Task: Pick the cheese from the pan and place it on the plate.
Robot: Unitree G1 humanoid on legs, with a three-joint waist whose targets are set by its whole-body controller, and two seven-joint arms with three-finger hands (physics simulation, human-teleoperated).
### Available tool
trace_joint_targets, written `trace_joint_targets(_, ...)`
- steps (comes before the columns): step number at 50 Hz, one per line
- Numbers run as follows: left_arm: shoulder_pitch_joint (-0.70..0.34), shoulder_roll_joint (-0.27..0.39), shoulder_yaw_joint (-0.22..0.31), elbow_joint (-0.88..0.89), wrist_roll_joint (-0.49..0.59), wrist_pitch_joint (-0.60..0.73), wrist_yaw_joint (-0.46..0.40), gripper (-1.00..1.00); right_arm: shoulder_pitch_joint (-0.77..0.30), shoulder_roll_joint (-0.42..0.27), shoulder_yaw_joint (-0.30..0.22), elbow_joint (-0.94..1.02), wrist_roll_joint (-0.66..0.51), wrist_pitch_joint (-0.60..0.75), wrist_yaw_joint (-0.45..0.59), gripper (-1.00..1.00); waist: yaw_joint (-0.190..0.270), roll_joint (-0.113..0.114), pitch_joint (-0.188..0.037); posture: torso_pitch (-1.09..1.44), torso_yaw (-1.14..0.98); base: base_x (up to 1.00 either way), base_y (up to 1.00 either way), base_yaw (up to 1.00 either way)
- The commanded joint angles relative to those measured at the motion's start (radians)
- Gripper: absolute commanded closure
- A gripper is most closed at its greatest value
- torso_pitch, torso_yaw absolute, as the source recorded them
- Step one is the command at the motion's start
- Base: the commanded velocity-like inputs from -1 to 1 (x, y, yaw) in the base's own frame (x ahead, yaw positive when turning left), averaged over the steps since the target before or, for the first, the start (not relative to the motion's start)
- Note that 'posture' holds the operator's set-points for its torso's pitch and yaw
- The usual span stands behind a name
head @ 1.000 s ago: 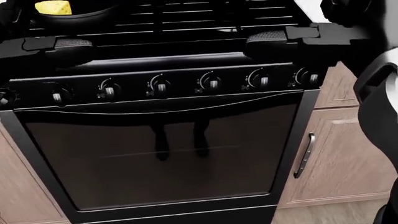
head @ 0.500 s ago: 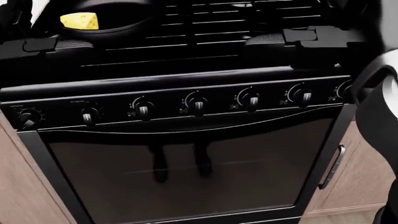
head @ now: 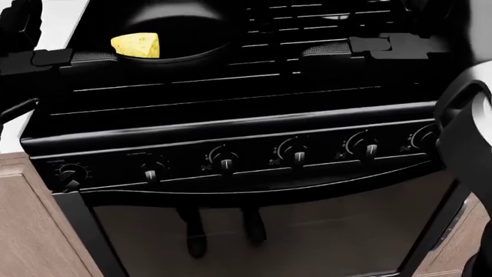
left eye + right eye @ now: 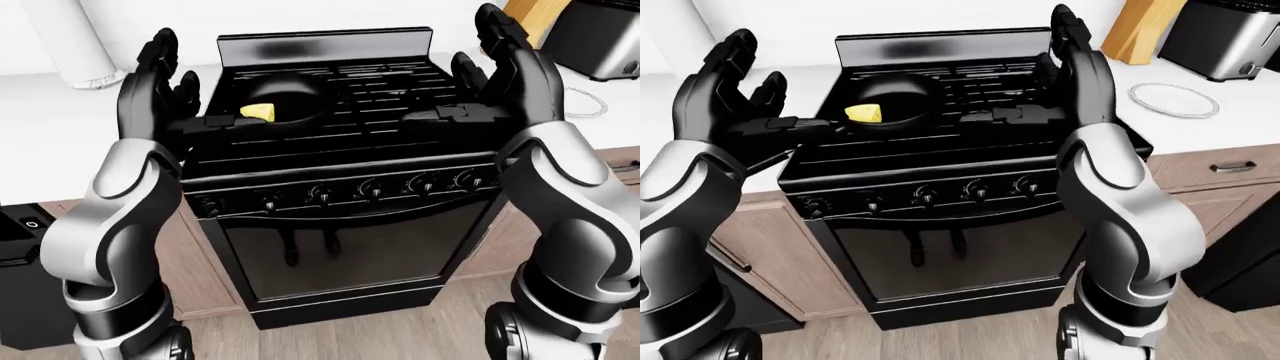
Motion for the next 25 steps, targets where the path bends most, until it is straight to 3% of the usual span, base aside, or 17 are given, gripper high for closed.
trace_joint_targets(1, -0.025, 0.007, 0.003, -0.020, 0.000, -0.030, -0.006, -1.00, -0.024, -0.010, -0.012, -0.016, -0.005, -0.026, -0.003, -1.00, 0.007, -0.010, -0.017, 0.00, 0.00, 0.12, 0.00, 0.27)
trace_joint_targets(2, -0.027, 0.007, 0.003, -0.021, -0.001, -0.028, -0.005, -1.00, -0.024, -0.009, -0.012, -0.018, -0.004, -0.025, -0.004, -1.00, 0.000, -0.002, -0.019, 0.00, 0.00, 0.12, 0.00, 0.28)
trace_joint_targets(3, -0.027, 0.007, 0.004, -0.020, 0.000, -0.029, -0.007, -1.00, -0.024, -0.007, -0.012, -0.020, -0.002, -0.024, -0.005, -1.00, 0.002, -0.007, -0.022, 0.00, 0.00, 0.12, 0.00, 0.35)
trace_joint_targets(6, -0.026, 0.006, 0.002, -0.019, 0.002, -0.032, -0.007, -1.00, -0.020, -0.007, -0.011, -0.017, -0.003, -0.029, -0.003, -1.00, 0.009, -0.062, -0.027, 0.00, 0.00, 0.12, 0.00, 0.48)
trace_joint_targets(7, -0.028, 0.006, 0.003, -0.020, 0.001, -0.030, -0.006, -1.00, -0.021, -0.007, -0.011, -0.017, -0.003, -0.029, -0.003, -1.00, 0.010, -0.045, -0.020, 0.00, 0.00, 0.12, 0.00, 0.52)
trace_joint_targets(8, -0.029, 0.006, 0.003, -0.020, 0.001, -0.029, -0.007, -1.00, -0.023, -0.007, -0.012, -0.018, -0.001, -0.026, -0.004, -1.00, 0.008, -0.042, -0.019, 0.00, 0.00, 0.12, 0.00, 0.59)
trace_joint_targets(9, -0.028, 0.006, 0.004, -0.019, 0.002, -0.030, -0.007, -1.00, -0.023, -0.008, -0.013, -0.017, -0.001, -0.026, -0.004, -1.00, 0.013, -0.055, -0.017, 0.00, 0.00, 0.13, 0.00, 0.58)
trace_joint_targets(11, -0.030, 0.006, 0.004, -0.021, 0.001, -0.027, -0.006, -1.00, -0.023, -0.008, -0.013, -0.018, 0.000, -0.027, -0.004, -1.00, 0.016, -0.051, -0.027, 0.00, 0.00, 0.12, 0.00, 0.59)
trace_joint_targets(16, -0.030, 0.006, 0.006, -0.023, -0.002, -0.025, -0.005, -1.00, -0.024, -0.010, -0.013, -0.018, 0.002, -0.025, -0.007, -1.00, 0.010, -0.011, -0.013, 0.00, 0.00, 0.12, 0.00, 0.58)
trace_joint_targets(17, -0.034, 0.007, 0.007, -0.026, -0.004, -0.020, -0.002, -1.00, -0.020, -0.012, -0.009, -0.015, -0.002, -0.031, -0.004, -1.00, 0.004, 0.002, -0.015, 0.00, 0.00, 0.12, 0.00, 0.51)
trace_joint_targets(18, -0.033, 0.008, 0.008, -0.025, -0.005, -0.021, -0.002, -1.00, -0.020, -0.014, -0.008, -0.013, -0.004, -0.033, -0.002, -1.00, -0.011, 0.031, -0.023, 0.00, 0.00, 0.12, 0.40, 0.00)
trace_joint_targets(19, -0.032, 0.008, 0.007, -0.025, -0.005, -0.021, -0.001, -1.00, -0.024, -0.015, -0.008, -0.015, -0.007, -0.025, -0.004, -1.00, 0.008, 0.017, -0.023, 0.00, 0.00, 0.11, 0.31, 0.00)
trace_joint_targets(20, -0.032, 0.008, 0.007, -0.025, -0.006, -0.022, -0.001, -1.00, -0.023, -0.015, -0.007, -0.015, -0.009, -0.024, -0.004, -1.00, 0.006, 0.034, -0.030, 0.00, 0.00, 0.08, 0.24, 0.00)
trace_joint_targets(22, -0.035, 0.009, 0.008, -0.027, -0.008, -0.017, 0.001, -1.00, -0.022, -0.013, -0.010, -0.012, -0.012, -0.030, -0.001, -1.00, -0.003, 0.091, -0.065, 0.00, 0.00, 0.09, 0.23, 0.00)
trace_joint_targets(23, -0.032, 0.009, 0.007, -0.026, -0.007, -0.021, 0.000, -1.00, -0.021, -0.013, -0.011, -0.011, -0.013, -0.033, 0.001, -1.00, 0.002, 0.070, -0.041, 0.00, 0.00, 0.08, 0.23, 0.00)
trace_joint_targets(24, -0.032, 0.009, 0.006, -0.026, -0.007, -0.022, 0.000, -1.00, -0.022, -0.012, -0.012, -0.011, -0.012, -0.032, 0.001, -1.00, -0.007, 0.091, -0.028, 0.00, 0.00, 0.08, 0.23, 0.00)
trace_joint_targets(25, -0.031, 0.008, 0.006, -0.025, -0.007, -0.023, -0.001, -1.00, -0.025, -0.011, -0.013, -0.014, -0.011, -0.025, -0.003, -1.00, -0.003, 0.088, -0.028, 0.00, 0.00, 0.09, 0.23, 0.00)
